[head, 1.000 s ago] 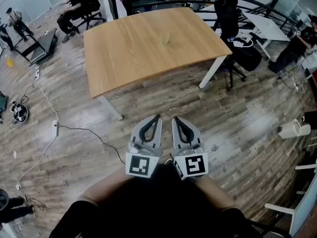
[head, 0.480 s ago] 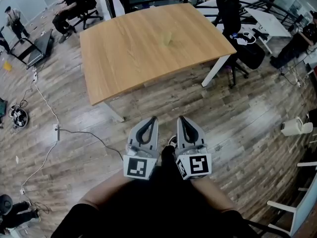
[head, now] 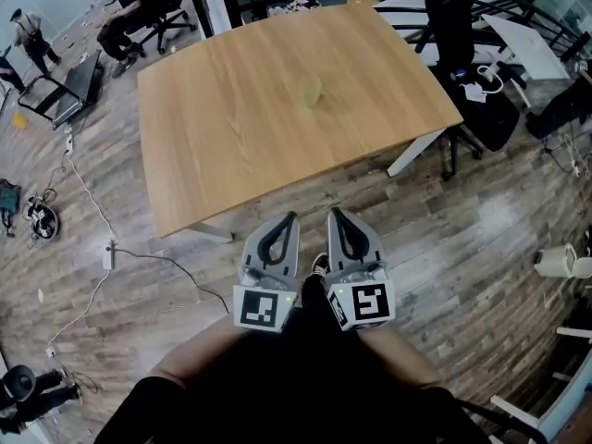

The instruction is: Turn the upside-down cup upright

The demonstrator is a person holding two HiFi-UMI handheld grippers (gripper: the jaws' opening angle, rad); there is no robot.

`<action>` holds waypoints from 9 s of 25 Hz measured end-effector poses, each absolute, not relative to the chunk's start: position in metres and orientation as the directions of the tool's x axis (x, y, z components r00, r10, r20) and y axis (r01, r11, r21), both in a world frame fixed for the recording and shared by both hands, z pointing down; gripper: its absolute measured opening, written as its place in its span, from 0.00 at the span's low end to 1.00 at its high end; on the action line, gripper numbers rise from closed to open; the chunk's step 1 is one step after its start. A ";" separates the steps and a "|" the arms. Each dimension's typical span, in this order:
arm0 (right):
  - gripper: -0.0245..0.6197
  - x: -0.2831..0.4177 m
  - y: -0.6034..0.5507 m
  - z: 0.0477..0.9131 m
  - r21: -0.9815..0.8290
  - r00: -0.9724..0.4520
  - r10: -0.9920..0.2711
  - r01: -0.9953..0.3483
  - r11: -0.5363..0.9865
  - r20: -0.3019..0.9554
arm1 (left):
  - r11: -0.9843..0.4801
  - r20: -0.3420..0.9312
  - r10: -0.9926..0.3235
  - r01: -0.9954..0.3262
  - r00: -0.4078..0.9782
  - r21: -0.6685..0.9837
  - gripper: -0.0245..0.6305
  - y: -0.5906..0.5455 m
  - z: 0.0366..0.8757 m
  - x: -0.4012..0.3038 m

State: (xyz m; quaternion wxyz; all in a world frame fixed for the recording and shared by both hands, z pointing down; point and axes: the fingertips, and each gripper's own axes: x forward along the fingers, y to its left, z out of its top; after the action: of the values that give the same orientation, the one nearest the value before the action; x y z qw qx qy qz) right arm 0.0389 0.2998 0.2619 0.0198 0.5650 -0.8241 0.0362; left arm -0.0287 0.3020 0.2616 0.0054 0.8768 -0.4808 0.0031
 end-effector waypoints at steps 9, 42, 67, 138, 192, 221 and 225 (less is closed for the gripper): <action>0.06 0.074 0.183 0.269 -0.046 -0.400 -0.909 -0.916 0.398 0.117 | -0.482 0.056 -0.874 -0.876 0.482 0.021 0.05 0.191 0.271 -0.001; 0.24 0.042 -0.122 0.518 -0.075 -0.380 -0.809 -0.918 0.390 0.448 | -0.551 0.216 -0.804 -0.830 0.554 0.082 0.05 -0.144 0.486 -0.024; 0.65 0.017 -0.193 0.536 -0.112 -0.514 -0.756 -0.849 0.517 0.404 | -0.472 0.270 -0.831 -0.873 0.487 0.121 0.05 -0.174 0.513 -0.049; 0.64 0.035 -0.163 0.424 -0.156 -0.573 -0.770 -0.819 0.553 0.279 | -0.762 0.254 -0.631 -0.646 0.733 -0.031 0.51 -0.142 0.501 0.008; 0.06 0.063 -0.151 0.528 -0.194 -0.480 -0.712 -0.873 0.448 0.513 | -0.779 0.284 -0.605 -0.626 0.744 -0.020 0.46 -0.137 0.499 0.020; 0.06 0.063 -0.145 0.491 -0.125 -0.434 -0.796 -0.897 0.423 0.421 | -0.776 0.263 -0.619 -0.628 0.740 -0.062 0.46 -0.119 0.503 0.010; 0.06 0.064 -0.136 0.457 -0.117 -0.436 -0.812 -0.897 0.426 0.387 | -0.760 0.186 -0.649 -0.636 0.738 -0.130 0.45 -0.112 0.449 -0.004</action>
State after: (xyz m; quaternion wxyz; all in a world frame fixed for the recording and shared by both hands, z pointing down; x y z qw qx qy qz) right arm 0.0640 -0.1361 0.4567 0.1372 0.5128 -0.8333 0.1545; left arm -0.0040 -0.1120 0.4492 -0.0287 0.9317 -0.3449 0.1104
